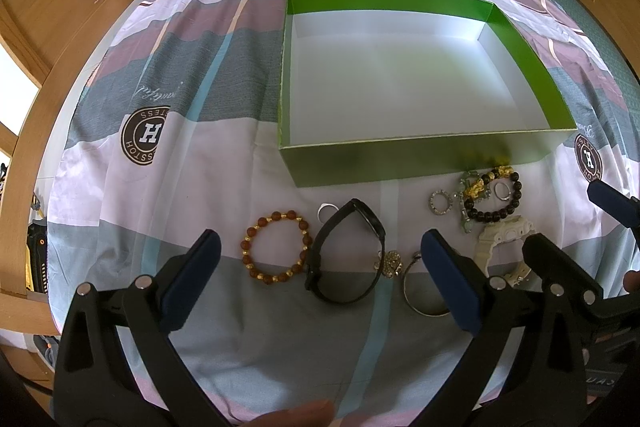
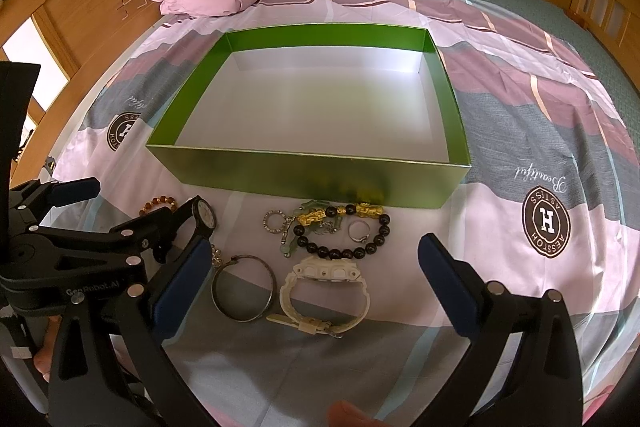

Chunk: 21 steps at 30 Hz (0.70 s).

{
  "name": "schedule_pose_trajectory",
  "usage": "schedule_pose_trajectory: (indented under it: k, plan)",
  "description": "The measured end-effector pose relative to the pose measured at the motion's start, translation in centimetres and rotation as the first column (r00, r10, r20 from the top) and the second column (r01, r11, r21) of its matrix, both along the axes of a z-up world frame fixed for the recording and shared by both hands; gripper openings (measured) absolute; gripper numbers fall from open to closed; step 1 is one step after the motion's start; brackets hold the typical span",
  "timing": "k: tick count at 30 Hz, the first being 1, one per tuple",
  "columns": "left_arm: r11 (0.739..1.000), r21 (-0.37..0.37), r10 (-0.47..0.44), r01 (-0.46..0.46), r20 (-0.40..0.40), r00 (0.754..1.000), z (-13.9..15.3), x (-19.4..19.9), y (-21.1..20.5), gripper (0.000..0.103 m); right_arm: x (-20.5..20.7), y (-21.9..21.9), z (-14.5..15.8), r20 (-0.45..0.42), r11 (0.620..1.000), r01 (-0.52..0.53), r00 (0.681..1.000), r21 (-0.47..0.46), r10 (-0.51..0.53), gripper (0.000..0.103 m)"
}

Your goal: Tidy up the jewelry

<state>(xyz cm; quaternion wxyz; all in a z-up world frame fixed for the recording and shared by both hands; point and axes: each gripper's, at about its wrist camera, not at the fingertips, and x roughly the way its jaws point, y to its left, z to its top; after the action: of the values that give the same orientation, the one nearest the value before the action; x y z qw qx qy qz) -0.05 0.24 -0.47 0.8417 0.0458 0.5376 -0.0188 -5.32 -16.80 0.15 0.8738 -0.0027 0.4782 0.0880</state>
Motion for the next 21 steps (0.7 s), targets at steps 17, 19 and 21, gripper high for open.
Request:
schedule_pose_trajectory:
  k: [17, 19, 21]
  plan:
    - [1.0, -0.003, 0.0, 0.0, -0.013, 1.0, -0.5, 0.0, 0.1, 0.101, 0.3, -0.9, 0.6, 0.036, 1.0, 0.027, 0.999, -0.013, -0.027, 0.102]
    - [1.0, -0.019, 0.003, -0.004, -0.03, 1.0, -0.7, 0.3, 0.7, 0.101, 0.4, -1.8, 1.2, 0.097, 0.995, 0.085, 0.992, -0.05, -0.08, 0.102]
    - [1.0, -0.024, 0.007, -0.007, -0.028, 1.0, -0.5, 0.6, 1.2, 0.101, 0.2, -2.8, 2.1, 0.196, 0.981, 0.158, 0.971, -0.115, -0.134, 0.102]
